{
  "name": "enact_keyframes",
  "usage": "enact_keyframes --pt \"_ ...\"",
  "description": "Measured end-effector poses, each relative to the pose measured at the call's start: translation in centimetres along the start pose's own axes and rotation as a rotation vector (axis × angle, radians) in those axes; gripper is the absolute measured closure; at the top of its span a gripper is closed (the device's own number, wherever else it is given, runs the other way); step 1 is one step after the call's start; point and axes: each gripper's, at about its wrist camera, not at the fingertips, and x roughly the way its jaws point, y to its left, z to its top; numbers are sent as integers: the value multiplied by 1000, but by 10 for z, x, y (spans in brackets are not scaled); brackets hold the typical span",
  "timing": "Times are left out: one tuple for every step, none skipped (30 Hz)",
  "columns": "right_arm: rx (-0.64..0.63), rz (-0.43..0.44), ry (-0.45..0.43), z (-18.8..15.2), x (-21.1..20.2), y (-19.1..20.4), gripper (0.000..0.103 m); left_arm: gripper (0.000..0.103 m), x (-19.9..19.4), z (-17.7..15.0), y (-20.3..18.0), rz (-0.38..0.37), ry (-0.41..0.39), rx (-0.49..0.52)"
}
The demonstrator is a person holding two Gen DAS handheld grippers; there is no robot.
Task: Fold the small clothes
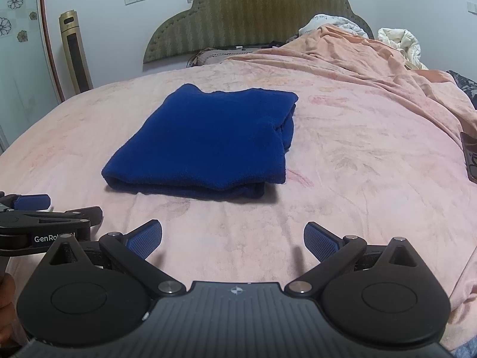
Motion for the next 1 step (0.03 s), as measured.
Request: enact_keyframes --pt "0 0 1 0 0 0 0 18 0 0 0 -3 2 0"
